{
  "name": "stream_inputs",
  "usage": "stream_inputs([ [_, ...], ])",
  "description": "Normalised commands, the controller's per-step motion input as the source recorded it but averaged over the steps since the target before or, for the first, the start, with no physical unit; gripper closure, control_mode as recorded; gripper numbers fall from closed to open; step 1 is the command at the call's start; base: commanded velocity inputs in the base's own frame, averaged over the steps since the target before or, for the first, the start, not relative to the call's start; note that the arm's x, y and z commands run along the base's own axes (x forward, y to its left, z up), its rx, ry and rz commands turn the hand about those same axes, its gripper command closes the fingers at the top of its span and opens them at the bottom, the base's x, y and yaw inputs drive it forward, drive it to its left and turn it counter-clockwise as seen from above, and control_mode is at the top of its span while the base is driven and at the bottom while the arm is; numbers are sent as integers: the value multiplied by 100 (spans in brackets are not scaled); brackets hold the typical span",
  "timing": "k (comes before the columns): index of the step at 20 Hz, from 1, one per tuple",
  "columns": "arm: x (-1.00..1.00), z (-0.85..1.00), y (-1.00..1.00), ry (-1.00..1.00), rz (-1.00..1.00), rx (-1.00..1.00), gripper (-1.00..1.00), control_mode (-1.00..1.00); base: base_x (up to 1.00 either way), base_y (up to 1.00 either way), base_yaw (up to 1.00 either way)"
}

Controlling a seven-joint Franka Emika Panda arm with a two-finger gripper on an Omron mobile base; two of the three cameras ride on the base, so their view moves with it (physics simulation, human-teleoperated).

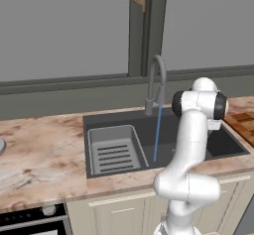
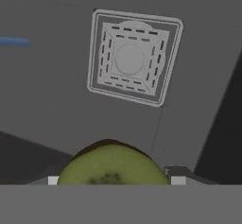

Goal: Pick the kiwi from the sink and place it on the cutting board to airdry. Then turn off the sink faucet.

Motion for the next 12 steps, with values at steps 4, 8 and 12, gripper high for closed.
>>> stream_inputs([
  [4,-45,89,-19,-20,6,0,100,-100,0,0,0],
  [8,-51,90,-22,-22,4,0,100,-100,0,0,0],
  [12,-54,84,-15,-23,3,0,100,-100,0,0,0],
])
